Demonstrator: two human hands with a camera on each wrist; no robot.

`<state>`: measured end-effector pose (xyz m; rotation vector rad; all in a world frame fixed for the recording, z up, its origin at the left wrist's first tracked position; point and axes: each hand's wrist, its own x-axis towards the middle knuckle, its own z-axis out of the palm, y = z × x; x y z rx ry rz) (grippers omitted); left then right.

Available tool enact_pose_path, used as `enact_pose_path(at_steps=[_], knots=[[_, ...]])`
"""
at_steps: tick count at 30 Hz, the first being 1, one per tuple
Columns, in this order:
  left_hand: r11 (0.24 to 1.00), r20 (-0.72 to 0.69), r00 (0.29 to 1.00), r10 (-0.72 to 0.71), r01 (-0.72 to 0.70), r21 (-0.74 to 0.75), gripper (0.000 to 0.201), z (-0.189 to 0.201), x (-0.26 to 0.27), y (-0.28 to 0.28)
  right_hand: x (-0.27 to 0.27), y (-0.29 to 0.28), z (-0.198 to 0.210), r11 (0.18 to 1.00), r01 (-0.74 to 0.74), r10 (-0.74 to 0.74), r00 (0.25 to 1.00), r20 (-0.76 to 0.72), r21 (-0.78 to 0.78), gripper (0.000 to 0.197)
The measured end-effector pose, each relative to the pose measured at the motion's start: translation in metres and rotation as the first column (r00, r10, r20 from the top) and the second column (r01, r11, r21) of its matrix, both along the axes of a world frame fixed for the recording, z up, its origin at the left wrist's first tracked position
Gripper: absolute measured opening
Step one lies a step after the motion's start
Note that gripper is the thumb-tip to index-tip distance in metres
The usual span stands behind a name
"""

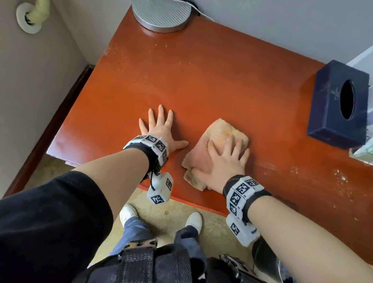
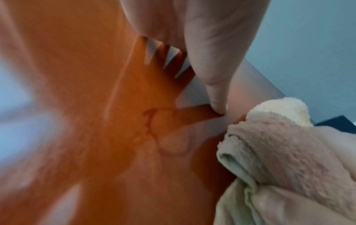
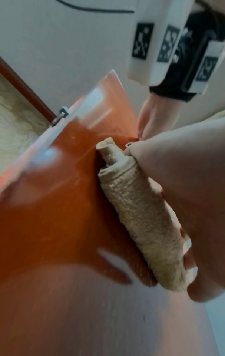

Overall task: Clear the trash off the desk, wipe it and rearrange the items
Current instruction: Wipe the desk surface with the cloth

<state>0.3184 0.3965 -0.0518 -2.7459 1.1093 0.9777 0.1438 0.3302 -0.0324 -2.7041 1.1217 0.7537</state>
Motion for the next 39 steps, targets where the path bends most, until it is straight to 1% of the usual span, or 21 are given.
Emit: enact_pose_path(at_steps=[2,7,10,15,20,23,27,30,33,35,39], knots=[[1.000,0.002,1.000,-0.029,0.029,0.003,0.108,-0.001,-0.005,-0.003,-0.011,0.006,-0.002,0.999,-0.051,0.051,0.999,-0.005,0.014,0.098],[0.999,0.001,0.999,-0.035,0.035,0.029,0.116,0.004,-0.010,-0.011,-0.038,0.012,-0.003,0.976,-0.213,0.213,0.977,0.008,0.047,0.095],[0.998,-0.046,0.998,-0.041,0.043,0.043,0.120,0.009,-0.018,-0.019,-0.055,0.011,-0.003,0.950,-0.307,0.307,0.952,0.005,0.061,0.095],[0.996,-0.057,0.997,-0.045,0.049,0.078,0.121,0.012,-0.028,-0.027,-0.073,-0.007,0.001,0.889,-0.452,0.455,0.890,-0.021,0.075,0.095],[0.995,-0.041,0.998,-0.049,0.052,0.083,0.122,0.009,-0.026,-0.029,-0.075,-0.029,0.002,0.850,-0.521,0.525,0.851,-0.034,0.082,0.093],[0.997,-0.048,0.998,-0.029,0.032,0.073,0.124,0.008,-0.025,-0.030,-0.072,-0.046,0.003,0.863,-0.500,0.503,0.864,-0.028,0.073,0.094],[0.998,-0.040,0.999,-0.004,0.007,0.067,0.125,0.008,-0.027,-0.029,-0.062,-0.083,0.006,0.919,-0.387,0.391,0.919,-0.047,0.069,0.095],[0.997,-0.037,0.999,0.029,-0.026,0.071,0.123,0.009,-0.031,-0.029,-0.052,-0.102,0.007,0.937,-0.345,0.348,0.936,-0.047,0.062,0.096],[0.994,-0.040,0.996,0.077,-0.074,0.076,0.122,0.010,-0.035,-0.029,-0.045,-0.111,0.006,0.949,-0.308,0.310,0.950,-0.031,0.069,0.097],[0.991,-0.045,0.993,0.111,-0.108,0.076,0.121,0.010,-0.037,-0.029,-0.039,-0.115,0.006,0.966,-0.249,0.251,0.968,-0.017,0.073,0.097],[0.985,-0.031,0.986,0.161,-0.159,0.065,0.117,0.010,-0.044,-0.028,-0.025,-0.117,0.006,0.986,-0.163,0.163,0.987,-0.006,0.030,0.095]])
